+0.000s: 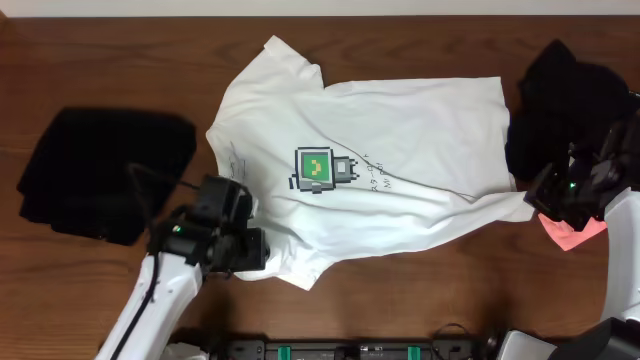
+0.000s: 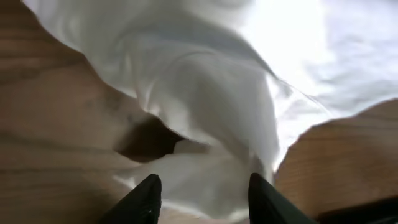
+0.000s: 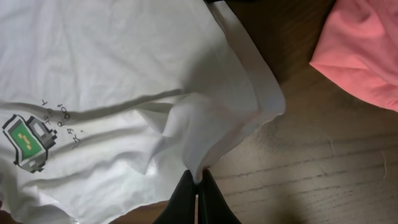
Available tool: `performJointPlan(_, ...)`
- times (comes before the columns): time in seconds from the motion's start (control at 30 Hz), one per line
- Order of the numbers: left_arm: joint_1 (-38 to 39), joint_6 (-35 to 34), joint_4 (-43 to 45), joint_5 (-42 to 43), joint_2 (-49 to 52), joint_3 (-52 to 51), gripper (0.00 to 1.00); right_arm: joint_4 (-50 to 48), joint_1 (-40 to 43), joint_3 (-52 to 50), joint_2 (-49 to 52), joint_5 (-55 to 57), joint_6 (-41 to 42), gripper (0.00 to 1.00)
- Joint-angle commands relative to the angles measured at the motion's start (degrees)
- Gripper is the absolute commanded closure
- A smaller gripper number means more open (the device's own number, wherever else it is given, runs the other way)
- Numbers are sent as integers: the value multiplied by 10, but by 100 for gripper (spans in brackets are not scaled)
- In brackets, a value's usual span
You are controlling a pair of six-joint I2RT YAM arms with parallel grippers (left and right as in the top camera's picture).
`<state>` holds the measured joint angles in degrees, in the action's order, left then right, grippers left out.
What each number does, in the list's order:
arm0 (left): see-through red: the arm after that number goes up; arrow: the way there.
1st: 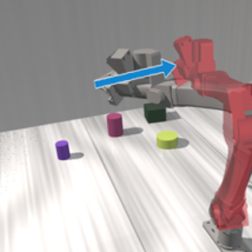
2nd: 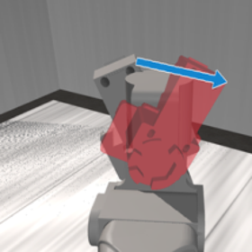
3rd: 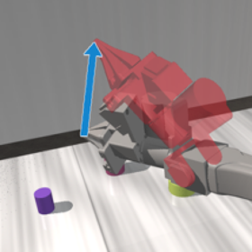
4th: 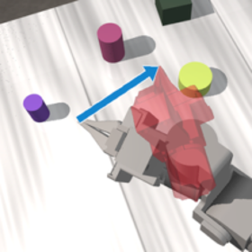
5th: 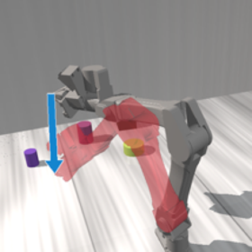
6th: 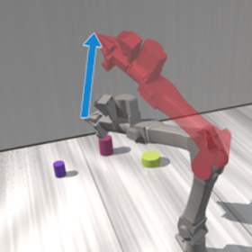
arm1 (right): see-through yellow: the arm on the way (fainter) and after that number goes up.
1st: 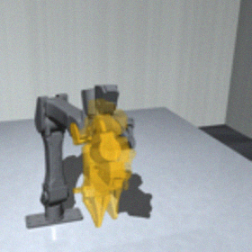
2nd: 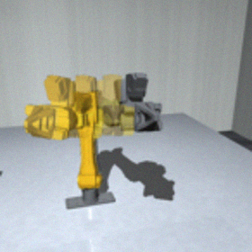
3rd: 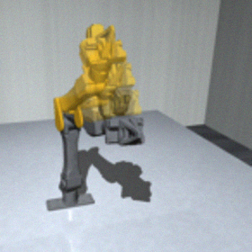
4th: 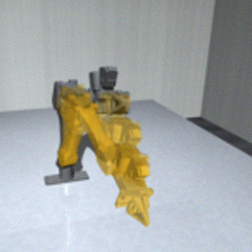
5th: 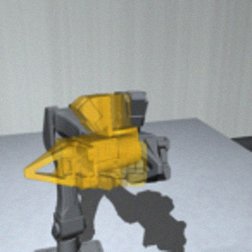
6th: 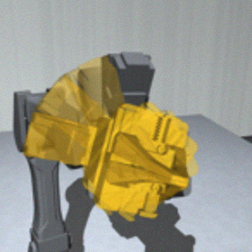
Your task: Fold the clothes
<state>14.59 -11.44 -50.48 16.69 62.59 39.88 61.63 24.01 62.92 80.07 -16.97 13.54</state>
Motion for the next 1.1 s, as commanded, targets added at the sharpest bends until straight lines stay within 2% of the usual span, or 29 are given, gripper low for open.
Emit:
performJointPlan(0.0, 2, 43, -17, -12, -40, 0, 53, -2, -5, 8, -4, -4, -10, 99)
performJointPlan(0.17, 2, 59, -23, -15, -61, 0, 46, -4, -5, 8, -4, -4, -10, 99)
performJointPlan(0.67, 3, 65, 34, -10, -10, -48, 46, -7, -5, 8, -4, -4, -10, 99)
performJointPlan(0.73, 3, 65, 34, -7, -4, -48, 50, -8, -5, 8, -4, -4, -10, 99)
performJointPlan(0.77, 3, 65, 35, -7, -1, -48, 58, -9, -5, 8, -4, -4, -10, 99)
performJointPlan(0.83, 3, 65, 35, -6, 3, -48, 66, -10, -5, 8, -4, -4, -10, 99)
performJointPlan(1.0, 9, 81, 48, 0, 17, -49, 65, -16, -5, 8, -4, -4, -10, 99)
performJointPlan(1.07, 17, 97, 59, 0, 26, -49, 58, -16, -5, 8, -4, -4, -10, 99)
